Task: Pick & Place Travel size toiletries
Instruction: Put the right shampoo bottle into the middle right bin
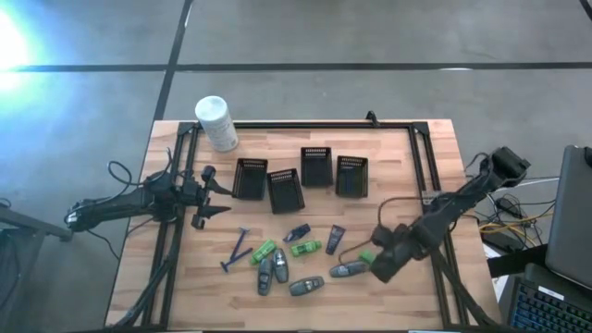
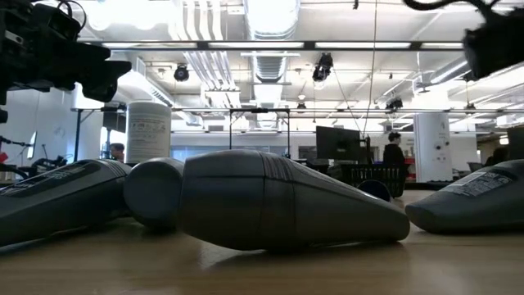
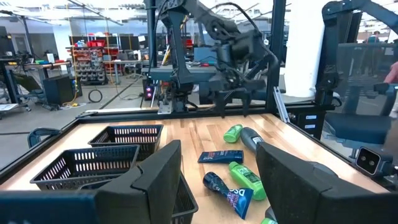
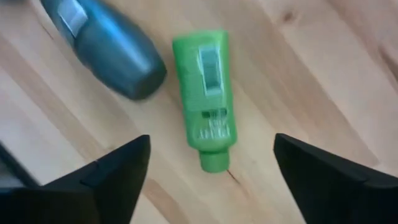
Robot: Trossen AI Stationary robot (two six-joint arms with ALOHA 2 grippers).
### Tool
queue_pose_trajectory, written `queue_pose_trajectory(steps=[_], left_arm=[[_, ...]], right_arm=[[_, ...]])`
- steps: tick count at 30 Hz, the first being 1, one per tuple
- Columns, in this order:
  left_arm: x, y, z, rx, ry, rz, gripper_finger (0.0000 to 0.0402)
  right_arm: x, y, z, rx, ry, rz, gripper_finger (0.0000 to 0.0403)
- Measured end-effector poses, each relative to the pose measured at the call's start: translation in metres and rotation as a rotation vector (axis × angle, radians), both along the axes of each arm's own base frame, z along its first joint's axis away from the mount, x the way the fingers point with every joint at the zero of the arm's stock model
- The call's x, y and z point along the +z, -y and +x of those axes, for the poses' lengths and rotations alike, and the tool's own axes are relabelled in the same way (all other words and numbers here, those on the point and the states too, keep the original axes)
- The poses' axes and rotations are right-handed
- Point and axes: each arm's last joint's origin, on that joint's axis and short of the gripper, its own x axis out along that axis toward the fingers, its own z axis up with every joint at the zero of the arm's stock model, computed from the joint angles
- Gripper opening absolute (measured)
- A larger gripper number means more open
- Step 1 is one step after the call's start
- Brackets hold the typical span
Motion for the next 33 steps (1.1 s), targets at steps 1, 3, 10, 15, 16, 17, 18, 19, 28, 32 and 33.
queue_pose_trajectory(steps=[1,3,10,15,16,17,18,19,28,32,33], left_arm=[[0.0,0.0,0.0,0.001,0.0,0.0,0.0213],[0.0,0.0,0.0,0.0,0.0,0.0,0.0213],[0.0,0.0,0.0,0.0,0.0,0.0,0.0213],[0.0,0.0,0.0,0.0,0.0,0.0,0.0213],[0.0,0.0,0.0,0.001,0.0,0.0,0.0213],[0.0,0.0,0.0,0.0,0.0,0.0,0.0213],[0.0,0.0,0.0,0.0,0.0,0.0,0.0213],[0.0,0.0,0.0,0.0,0.0,0.0,0.0213],[0.0,0.0,0.0,0.001,0.0,0.0,0.0213],[0.0,0.0,0.0,0.0,0.0,0.0,0.0213],[0.0,0.0,0.0,0.0,0.0,0.0,0.0213]], right_arm=[[-0.004,-0.002,0.0,0.024,-0.012,-0.014,0.0358],[-0.012,-0.006,0.002,0.074,-0.033,-0.036,0.0374],[-0.039,-0.018,0.016,0.214,-0.051,-0.065,0.0384],[-0.055,-0.021,0.022,0.249,-0.106,-0.113,0.0378],[-0.057,-0.021,0.023,0.256,-0.117,-0.121,0.0373],[-0.058,-0.021,0.023,0.259,-0.123,-0.126,0.0364],[-0.058,-0.021,0.023,0.259,-0.125,-0.127,0.0353],[-0.058,-0.021,0.023,0.262,-0.126,-0.128,0.0339],[-0.036,-0.011,0.019,0.141,-0.075,-0.098,0.0168],[-0.022,-0.004,0.02,0.024,-0.023,-0.071,0.0132],[-0.017,-0.001,0.02,-0.018,-0.002,-0.063,0.0132]])
